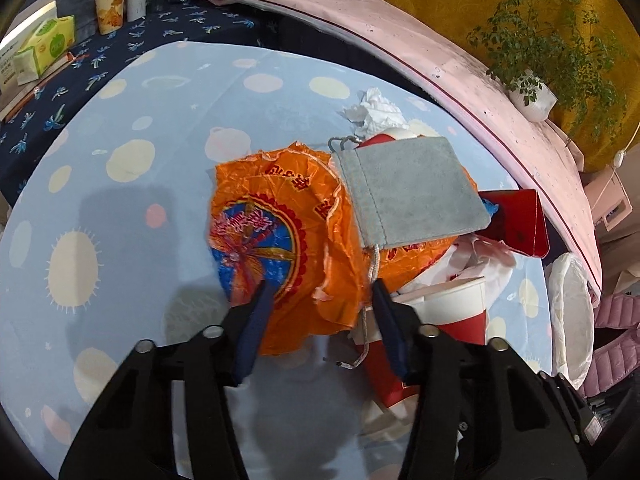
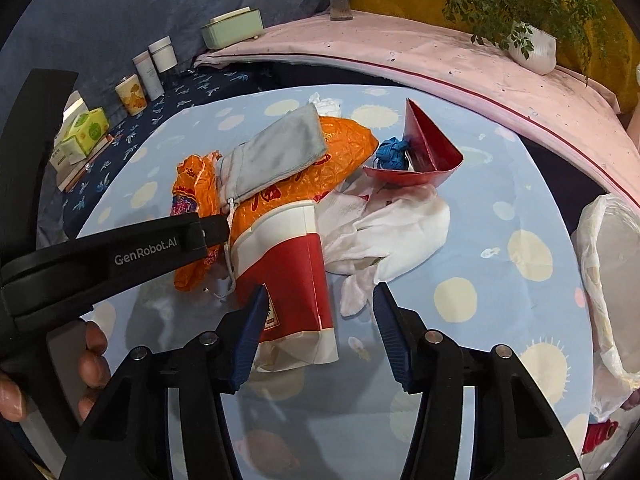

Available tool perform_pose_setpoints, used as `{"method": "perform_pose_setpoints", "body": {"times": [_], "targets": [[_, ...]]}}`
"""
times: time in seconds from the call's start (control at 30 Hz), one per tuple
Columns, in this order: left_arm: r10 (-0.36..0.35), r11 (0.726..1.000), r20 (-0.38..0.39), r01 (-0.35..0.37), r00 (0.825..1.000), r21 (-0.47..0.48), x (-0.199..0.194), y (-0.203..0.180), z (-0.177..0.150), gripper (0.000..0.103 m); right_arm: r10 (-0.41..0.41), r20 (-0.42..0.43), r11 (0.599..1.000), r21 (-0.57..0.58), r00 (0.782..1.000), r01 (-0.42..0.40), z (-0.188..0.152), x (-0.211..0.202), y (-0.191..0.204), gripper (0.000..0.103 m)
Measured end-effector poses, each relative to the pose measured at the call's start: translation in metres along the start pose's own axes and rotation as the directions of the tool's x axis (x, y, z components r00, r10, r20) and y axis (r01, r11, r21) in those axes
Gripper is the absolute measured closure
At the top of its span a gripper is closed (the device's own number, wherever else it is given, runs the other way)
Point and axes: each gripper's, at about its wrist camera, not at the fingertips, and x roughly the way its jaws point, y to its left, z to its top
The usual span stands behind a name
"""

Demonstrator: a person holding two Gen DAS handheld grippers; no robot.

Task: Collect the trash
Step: 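Grasp the orange plastic bag with the left tool while the right tool grasps the red paper cup, then lift the bag and cup over the bin and open both tools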

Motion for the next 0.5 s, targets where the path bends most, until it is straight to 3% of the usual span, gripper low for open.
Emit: {"method": "perform_pose_setpoints", "body": {"times": [0.07,0.17,0.23,0.5], "targets": [[-0.011,1.000,-0.014,0.011,1.000,0.006,0.002,0.001,-0.001,0.079,0.011,-0.017,1.000,0.003,1.000,-0.011,-0.002,0.005,0.000,0.064],[-0.019,1.000,-0.008,0.019,1.000,0.002,-0.002,0.003,-0.002,0.085,0.029,-0.029,1.000,0.005,0.999,-0.029,-0.004,0.007,0.001,0.077],[-0.013,1.000,0.007,0.013,1.000,0.009,-0.008,0.002,-0.003,0.091,0.035,-0.022,0.999,0.001,0.999,-0.035,-0.004,0.005,0.002,0.079],[-0.006,1.000,0.074,0.004,0.997,0.027,-0.041,-0.008,0.001,0.096,0.051,0.044,0.999,-0.004,0.998,-0.050,0.001,-0.022,0.001,0.083]]}}
